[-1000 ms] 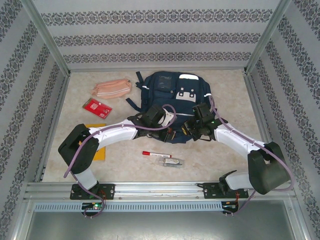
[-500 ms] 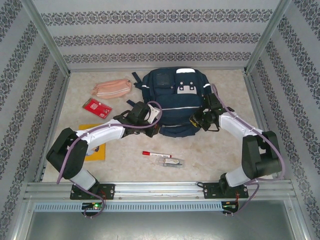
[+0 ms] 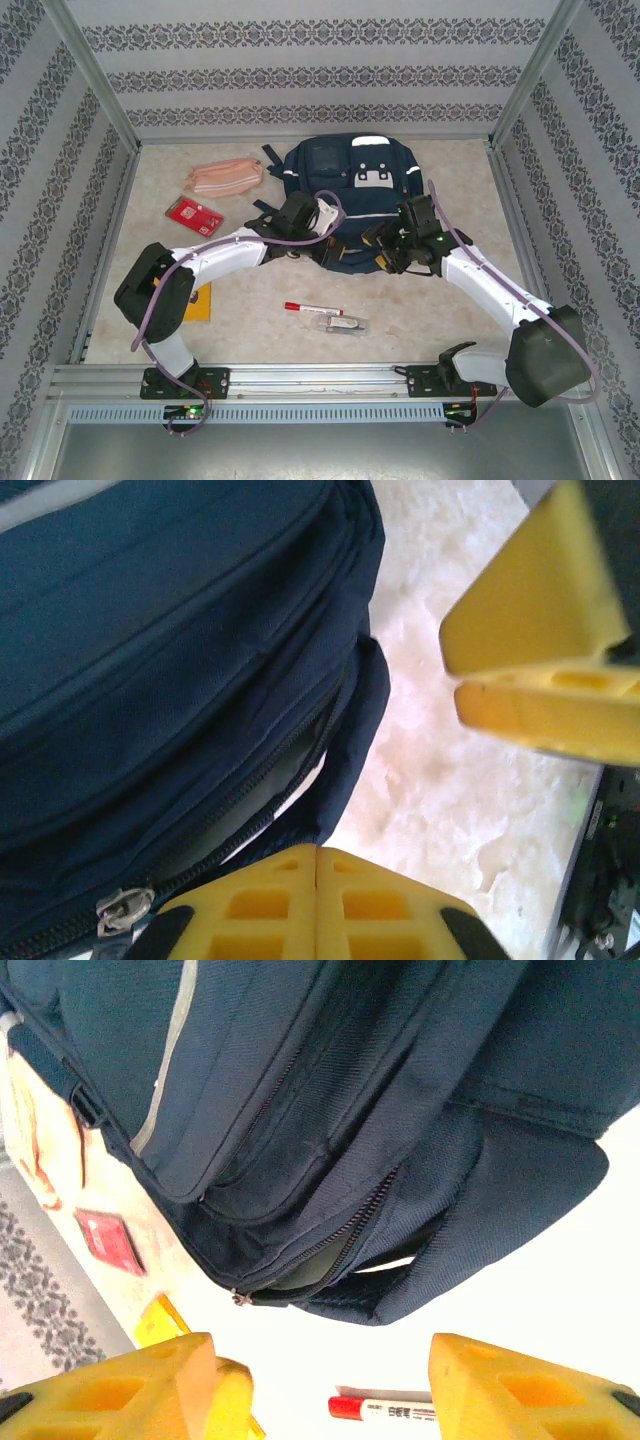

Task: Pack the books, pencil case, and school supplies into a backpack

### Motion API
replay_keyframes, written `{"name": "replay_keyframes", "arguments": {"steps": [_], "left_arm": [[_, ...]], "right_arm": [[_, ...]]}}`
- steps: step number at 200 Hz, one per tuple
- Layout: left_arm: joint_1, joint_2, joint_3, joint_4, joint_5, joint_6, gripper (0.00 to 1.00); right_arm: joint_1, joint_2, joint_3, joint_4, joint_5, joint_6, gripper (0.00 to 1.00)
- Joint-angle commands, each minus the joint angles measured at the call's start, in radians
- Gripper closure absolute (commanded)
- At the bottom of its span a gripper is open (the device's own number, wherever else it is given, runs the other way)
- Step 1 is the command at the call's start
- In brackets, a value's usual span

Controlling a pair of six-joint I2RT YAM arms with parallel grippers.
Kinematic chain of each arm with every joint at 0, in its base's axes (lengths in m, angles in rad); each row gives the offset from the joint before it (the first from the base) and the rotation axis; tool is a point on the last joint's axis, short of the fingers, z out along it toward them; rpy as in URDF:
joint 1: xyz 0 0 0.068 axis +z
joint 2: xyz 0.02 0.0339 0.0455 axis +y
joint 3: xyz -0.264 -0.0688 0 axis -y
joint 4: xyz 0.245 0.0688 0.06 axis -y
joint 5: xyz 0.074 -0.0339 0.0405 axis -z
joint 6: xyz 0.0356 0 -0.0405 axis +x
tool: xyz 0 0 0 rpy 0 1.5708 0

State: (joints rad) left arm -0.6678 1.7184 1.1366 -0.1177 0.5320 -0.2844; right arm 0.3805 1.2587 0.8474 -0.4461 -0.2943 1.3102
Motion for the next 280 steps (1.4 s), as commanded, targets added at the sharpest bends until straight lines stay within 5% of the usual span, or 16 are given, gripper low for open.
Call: {"name": "replay_keyframes", "arguments": {"steps": [1,30,84,128,148,169,180,208,248,280], "left_arm": [[0.015,-0.034,-0.044,0.000,-0.027,-0.097,0.70],[0.017,-0.125,-0.138,0.020,-0.135,-0.053,0.52],[0.026,-0.073,-0.137,-0.054,-0.233,0.199,0.48],[0.027,0.045,-0.041,-0.101,-0.128,0.368,0.48],[0.027,0.085,-0.022,-0.077,-0.073,0.385,0.51],[0.027,0.095,-0.018,-0.054,-0.079,0.396,0.88],[0.029,0.079,-0.039,-0.027,-0.071,0.406,1.00],[0.039,0.009,-0.117,0.041,0.015,0.442,1.00],[0.040,-0.034,-0.188,0.131,0.137,0.468,1.00],[0.040,-0.016,-0.187,0.210,0.210,0.424,1.00]], "right_arm": [[0.023,-0.013,0.016,-0.057,0.092,0.102,0.41],[0.025,0.009,0.052,0.073,0.035,-0.122,0.40],[-0.049,-0.125,0.142,0.100,-0.042,-1.096,0.41],[-0.055,-0.304,-0.002,0.167,-0.261,-1.704,0.30],[-0.058,-0.288,0.001,0.127,-0.263,-1.803,0.31],[-0.060,-0.237,0.016,0.070,-0.294,-1.920,0.32],[-0.062,-0.205,0.024,0.032,-0.329,-2.005,0.33],[-0.066,-0.164,0.049,-0.196,-0.503,-2.420,0.30],[0.003,-0.063,0.037,-0.098,-0.447,-2.526,0.30],[0.028,0.024,0.004,0.096,-0.301,-2.455,0.30]]}}
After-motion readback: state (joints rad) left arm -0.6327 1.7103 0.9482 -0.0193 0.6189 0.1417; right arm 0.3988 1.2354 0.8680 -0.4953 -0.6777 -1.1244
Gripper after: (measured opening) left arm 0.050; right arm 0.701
